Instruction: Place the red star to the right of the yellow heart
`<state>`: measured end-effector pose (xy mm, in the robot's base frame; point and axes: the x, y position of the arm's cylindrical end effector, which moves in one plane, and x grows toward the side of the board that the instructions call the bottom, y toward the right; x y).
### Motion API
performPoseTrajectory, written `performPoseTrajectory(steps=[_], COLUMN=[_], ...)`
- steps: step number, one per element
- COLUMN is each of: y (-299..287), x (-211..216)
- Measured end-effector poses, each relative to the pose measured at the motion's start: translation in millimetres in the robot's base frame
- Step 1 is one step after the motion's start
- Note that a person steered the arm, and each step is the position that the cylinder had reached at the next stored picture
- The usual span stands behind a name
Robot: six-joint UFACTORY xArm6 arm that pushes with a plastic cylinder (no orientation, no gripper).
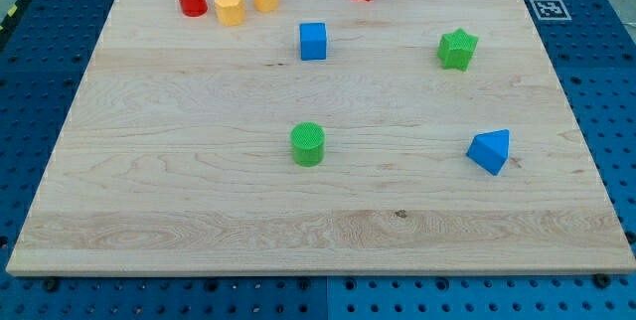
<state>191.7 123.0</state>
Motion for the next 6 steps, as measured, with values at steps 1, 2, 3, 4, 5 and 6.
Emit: performPoseTrajectory(steps=[1,2,3,4,5,6], y=[-41,-78,-79,-78,-78,-78], x=[1,3,15,42,32,1])
